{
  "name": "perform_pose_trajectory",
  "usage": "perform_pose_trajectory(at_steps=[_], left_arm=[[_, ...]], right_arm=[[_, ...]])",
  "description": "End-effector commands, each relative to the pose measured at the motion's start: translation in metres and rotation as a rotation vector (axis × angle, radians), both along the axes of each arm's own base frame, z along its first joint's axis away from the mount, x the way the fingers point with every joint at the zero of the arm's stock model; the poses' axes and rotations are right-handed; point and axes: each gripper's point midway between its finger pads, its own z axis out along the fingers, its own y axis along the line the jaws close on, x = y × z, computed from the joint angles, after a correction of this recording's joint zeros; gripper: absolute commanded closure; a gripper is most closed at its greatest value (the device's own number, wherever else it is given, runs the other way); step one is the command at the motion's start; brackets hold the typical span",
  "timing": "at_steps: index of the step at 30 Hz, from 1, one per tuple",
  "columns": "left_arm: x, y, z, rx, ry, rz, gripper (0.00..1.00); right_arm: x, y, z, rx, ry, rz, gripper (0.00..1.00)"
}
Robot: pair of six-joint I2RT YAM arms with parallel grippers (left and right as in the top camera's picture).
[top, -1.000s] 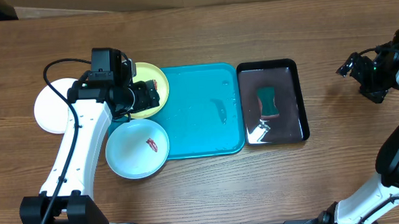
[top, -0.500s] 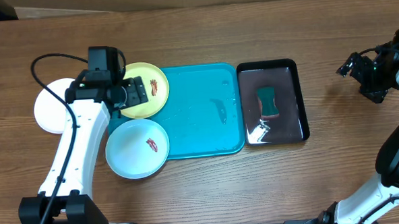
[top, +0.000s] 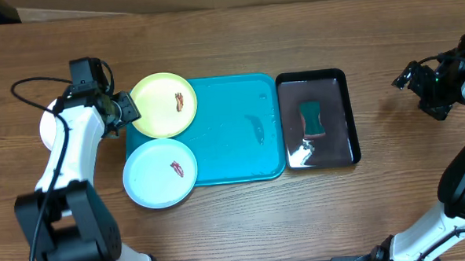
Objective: Clean dirty plates on tray and stack at the side
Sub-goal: 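Move the left gripper over the yellow-rimmed plate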
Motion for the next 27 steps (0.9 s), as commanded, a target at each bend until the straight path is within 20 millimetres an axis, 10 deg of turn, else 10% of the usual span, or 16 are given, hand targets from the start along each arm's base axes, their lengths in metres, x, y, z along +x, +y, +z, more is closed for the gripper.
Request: perform_pose_trajectory(at_steps=[1,14,27], left_arm=[[0.011,-0.011,-0.017,-0.067,0.007,-0.021,0.46],[0.016,-0.008,-0.045,-0.065,0.045,-0.019,0.7],[0.017,-0.006,-0.047,-0.051,0.04,-0.014,0.71]], right_arm=[[0.006,-0.003,0.01,-0.008,-0.031,-0.005,0.0],[0.006,-0.003,0.01,-0.008,-0.031,-0.005,0.0],[0.006,-0.003,0.01,-0.008,-0.031,-0.005,0.0]])
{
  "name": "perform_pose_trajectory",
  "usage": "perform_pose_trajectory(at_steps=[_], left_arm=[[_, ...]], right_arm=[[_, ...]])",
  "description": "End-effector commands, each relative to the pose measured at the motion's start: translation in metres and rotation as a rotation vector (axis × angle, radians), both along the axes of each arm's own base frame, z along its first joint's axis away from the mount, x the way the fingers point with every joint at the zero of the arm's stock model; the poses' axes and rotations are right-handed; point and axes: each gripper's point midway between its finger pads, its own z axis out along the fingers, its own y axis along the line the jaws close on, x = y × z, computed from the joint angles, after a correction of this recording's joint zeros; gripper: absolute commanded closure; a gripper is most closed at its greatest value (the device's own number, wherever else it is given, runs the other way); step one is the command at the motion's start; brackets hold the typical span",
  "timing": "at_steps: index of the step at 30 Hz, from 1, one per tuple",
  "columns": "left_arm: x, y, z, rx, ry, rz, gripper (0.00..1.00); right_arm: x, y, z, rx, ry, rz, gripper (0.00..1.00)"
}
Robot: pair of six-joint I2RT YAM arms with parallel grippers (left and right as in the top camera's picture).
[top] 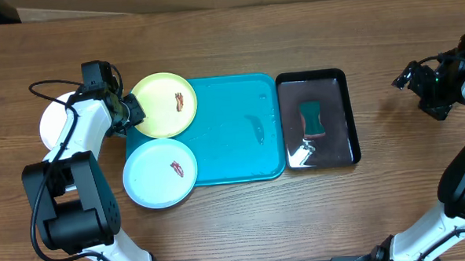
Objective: Clean dirty plates on tray and stack at the side
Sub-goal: 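Move the left gripper over the yellow-rimmed plate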
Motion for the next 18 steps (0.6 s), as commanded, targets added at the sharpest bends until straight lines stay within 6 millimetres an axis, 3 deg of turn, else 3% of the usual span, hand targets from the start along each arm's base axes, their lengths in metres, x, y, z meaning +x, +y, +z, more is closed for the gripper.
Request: perform_pose_trajectory(at_steps=[1,11,13,15,17,18], left_arm=[[0.005,0.0,-0.002,0.003,-0.006,0.002,0.71],[0.001,0.002,-0.013,0.018,-0.006,0.007,0.75],[0.002,0.002,-0.015,0.014,-0.014,0.007,0.79],[0.004,0.002,-0.014,0.012,-0.02,0.008,0.91],[0.004,-0.001,-0.013,0.0,-0.023,0.004,0.93],[0.004,-0.001,-0.014,0.0,-0.021,0.003,0.9]], right_arm=[[0.006,-0.003,0.01,-0.008,-0.032,-0.004,0.0],[0.006,-0.003,0.01,-0.008,-0.032,-0.004,0.0],[0.006,-0.003,0.01,-0.008,-0.032,-0.004,0.0],[0.006,-0.003,0.01,-0.008,-0.032,-0.004,0.0],[0.006,-0.003,0.01,-0.008,-0.031,-0.004,0.0],[0.006,-0.003,0.01,-0.008,-0.032,-0.004,0.0]])
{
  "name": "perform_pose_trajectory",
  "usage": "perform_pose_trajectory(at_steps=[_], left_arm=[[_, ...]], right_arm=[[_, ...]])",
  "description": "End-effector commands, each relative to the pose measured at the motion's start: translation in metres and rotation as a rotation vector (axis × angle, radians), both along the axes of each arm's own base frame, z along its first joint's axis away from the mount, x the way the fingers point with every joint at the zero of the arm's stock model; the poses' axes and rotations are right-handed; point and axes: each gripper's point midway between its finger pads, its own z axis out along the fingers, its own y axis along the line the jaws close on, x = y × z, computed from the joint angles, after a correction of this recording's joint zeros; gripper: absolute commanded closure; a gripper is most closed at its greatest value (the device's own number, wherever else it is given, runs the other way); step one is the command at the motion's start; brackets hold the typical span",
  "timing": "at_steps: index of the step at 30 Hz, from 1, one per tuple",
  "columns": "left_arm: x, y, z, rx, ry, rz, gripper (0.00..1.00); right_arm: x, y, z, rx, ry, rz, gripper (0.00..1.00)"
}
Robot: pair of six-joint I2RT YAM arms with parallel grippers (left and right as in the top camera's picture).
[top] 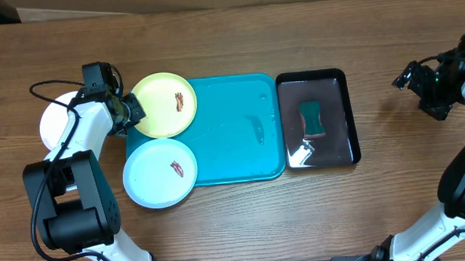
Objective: Clean dirty plates on tray and stack at the side
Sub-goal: 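Move the left gripper over the yellow-rimmed plate, then drag the yellow plate rightward on the teal tray and grip its left rim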
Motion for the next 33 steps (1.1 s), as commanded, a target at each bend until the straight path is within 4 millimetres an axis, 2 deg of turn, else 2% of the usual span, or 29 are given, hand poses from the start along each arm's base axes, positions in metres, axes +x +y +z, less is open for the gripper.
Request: perform_pose_trajectory(at_steps=[1,4,13,23,30,32,33], left_arm=[[-0.005,-0.002,-0.011,-0.01,0.029,0.002,0.85],[-0.006,-0.003,-0.012,-0.012,0.034,0.002,0.77],[-0.003,-0.002,-0.01,-0.009,0.023,0.0,0.73],[-0.016,0.0,-0.02,0.009,0.068,0.008,0.81],[-0.021,-0.004,-0.027,0.006,0.082,0.0,0.81],[-0.021,-0.004,-0.027,0.005,0.082,0.0,0.86],[-0.02,-0.005,-0.027,0.001,0.08,0.0,0.91]], right_arm=[[0.006,-0.003,0.01,-0.008,-0.032,-0.004,0.0],[0.006,-0.003,0.01,-0.008,-0.032,-0.004,0.0],[0.006,-0.003,0.01,-0.008,-0.032,-0.004,0.0],[0.006,-0.003,0.01,-0.008,-0.032,-0.004,0.0],[0.006,-0.003,0.01,-0.008,-0.032,-0.004,0.0],[0.006,-0.003,0.01,-0.008,-0.032,-0.004,0.0],[0.006,-0.003,0.01,-0.008,-0.032,-0.004,0.0]])
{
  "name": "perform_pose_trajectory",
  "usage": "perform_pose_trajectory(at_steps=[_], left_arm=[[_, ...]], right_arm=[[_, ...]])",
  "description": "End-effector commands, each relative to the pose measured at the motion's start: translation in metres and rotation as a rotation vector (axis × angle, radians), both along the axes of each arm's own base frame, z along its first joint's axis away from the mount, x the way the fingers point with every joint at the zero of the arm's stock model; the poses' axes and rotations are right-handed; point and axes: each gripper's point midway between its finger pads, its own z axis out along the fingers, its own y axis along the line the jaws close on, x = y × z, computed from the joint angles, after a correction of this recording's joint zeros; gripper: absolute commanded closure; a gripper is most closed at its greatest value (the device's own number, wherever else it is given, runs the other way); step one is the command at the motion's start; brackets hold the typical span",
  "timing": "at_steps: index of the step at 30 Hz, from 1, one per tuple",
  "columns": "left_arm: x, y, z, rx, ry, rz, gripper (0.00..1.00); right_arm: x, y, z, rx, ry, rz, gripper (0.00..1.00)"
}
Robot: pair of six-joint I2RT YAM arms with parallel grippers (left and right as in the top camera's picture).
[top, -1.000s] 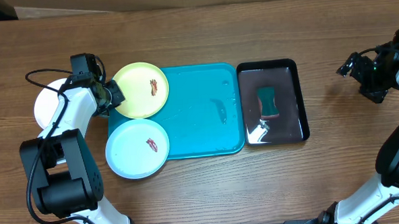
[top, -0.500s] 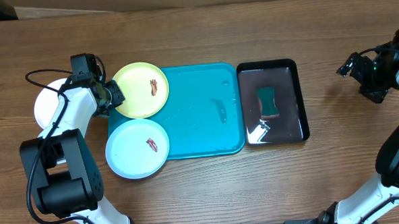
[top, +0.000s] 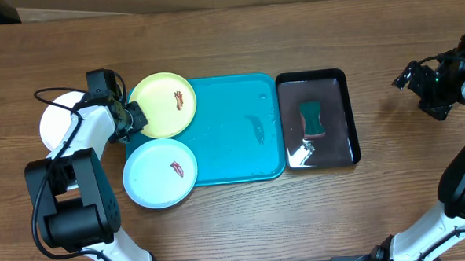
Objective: Clean dirty plates on tray and stack at the side
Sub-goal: 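Drag the yellow plate rightward on the teal tray and grip its left rim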
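A yellow plate (top: pixel 159 110) with a red smear (top: pixel 181 101) lies over the far left corner of the teal tray (top: pixel 241 138). Just in front of it is a light blue plate (top: pixel 152 177), also marked with a red smear (top: pixel 177 169). My left gripper (top: pixel 135 117) sits at the yellow plate's lower left rim, its fingers reaching over the edge. At this size their state does not show. A white plate (top: pixel 53 130) lies on the table to the left, partly under my left arm. My right gripper (top: pixel 416 81) hangs far to the right, away from everything.
A black tray (top: pixel 350 117) holding water and a green sponge (top: pixel 313 117) stands right of the teal tray. A cable loops above my left arm near the white plate.
My left gripper has shifted a little toward the front along the yellow plate's left rim. The plate sits a touch further left. The right arm has not moved.
My left gripper first stood just off the yellow plate's left rim, with the arm bent out over the white plate. Then the arm had swung in and the gripper was closer to the rim. Now it overlaps the lower left rim. Both plates keep their smears.
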Motion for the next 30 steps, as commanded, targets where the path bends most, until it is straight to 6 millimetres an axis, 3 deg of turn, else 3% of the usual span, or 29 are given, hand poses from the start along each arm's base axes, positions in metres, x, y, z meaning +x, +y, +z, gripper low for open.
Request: perform_pose_trajectory(at_steps=[1,4,13,24,30], left_arm=[[-0.002,-0.004,-0.008,-0.006,0.017,-0.009,0.96],[0.002,-0.017,-0.006,-0.076,-0.003,-0.032,0.96],[0.018,-0.093,0.027,-0.46,-0.098,-0.189,0.96],[0.001,-0.152,0.017,-0.396,-0.009,-0.316,0.96],[-0.012,-0.172,0.015,-0.403,0.041,-0.344,0.96]], right_arm=[[0.006,-0.003,0.01,-0.008,-0.031,-0.004,0.0],[0.006,-0.003,0.01,-0.008,-0.031,-0.004,0.0],[0.006,-0.003,0.01,-0.008,-0.031,-0.005,0.0],[0.006,-0.003,0.01,-0.008,-0.031,-0.004,0.0],[0.006,-0.003,0.01,-0.008,-0.031,-0.004,0.0]])
